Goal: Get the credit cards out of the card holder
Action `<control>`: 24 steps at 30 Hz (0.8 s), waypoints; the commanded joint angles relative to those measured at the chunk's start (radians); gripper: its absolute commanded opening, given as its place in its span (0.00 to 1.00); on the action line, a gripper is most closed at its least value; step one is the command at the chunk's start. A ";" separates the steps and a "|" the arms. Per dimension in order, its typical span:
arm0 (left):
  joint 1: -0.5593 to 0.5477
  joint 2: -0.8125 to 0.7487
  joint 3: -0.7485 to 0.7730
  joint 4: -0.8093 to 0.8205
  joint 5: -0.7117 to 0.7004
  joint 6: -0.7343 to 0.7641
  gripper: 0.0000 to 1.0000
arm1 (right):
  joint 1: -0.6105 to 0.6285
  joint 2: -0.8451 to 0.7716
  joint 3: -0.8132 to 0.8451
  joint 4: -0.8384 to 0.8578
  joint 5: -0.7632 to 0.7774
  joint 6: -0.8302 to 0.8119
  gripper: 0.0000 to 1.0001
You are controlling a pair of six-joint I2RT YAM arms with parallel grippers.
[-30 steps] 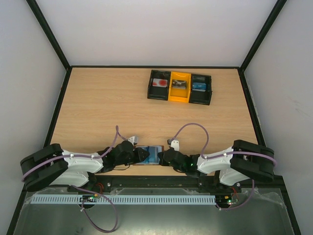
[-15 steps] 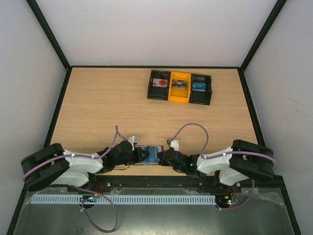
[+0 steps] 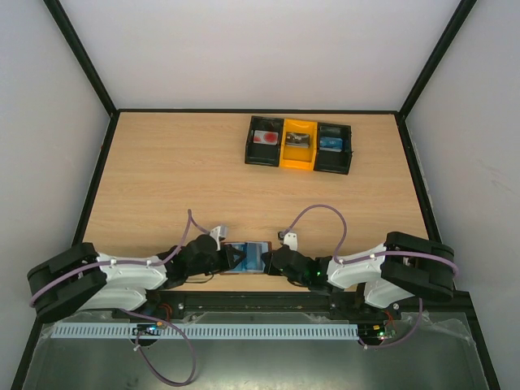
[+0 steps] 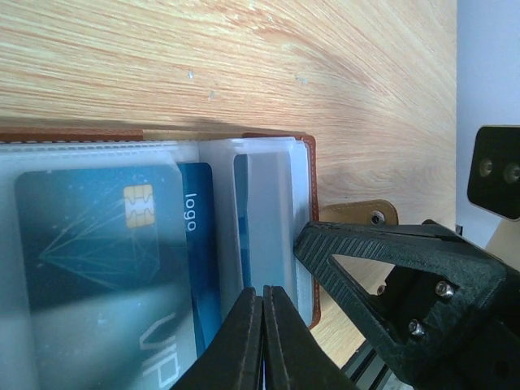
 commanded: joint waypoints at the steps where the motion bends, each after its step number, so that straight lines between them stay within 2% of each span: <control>1: 0.014 -0.051 -0.025 -0.040 -0.034 0.005 0.03 | 0.003 0.032 -0.025 -0.064 -0.015 0.012 0.02; 9: 0.024 -0.074 -0.024 -0.089 -0.051 0.005 0.03 | 0.003 0.058 -0.001 -0.071 -0.024 0.002 0.02; 13: 0.025 -0.043 -0.019 -0.071 -0.044 0.001 0.17 | 0.003 0.067 0.003 -0.068 -0.027 0.001 0.02; 15: 0.026 -0.020 -0.019 -0.052 -0.040 0.000 0.20 | 0.004 0.068 0.004 -0.070 -0.026 0.002 0.02; 24: 0.037 0.069 -0.016 0.045 0.000 -0.001 0.18 | 0.003 0.080 0.007 -0.066 -0.027 0.005 0.02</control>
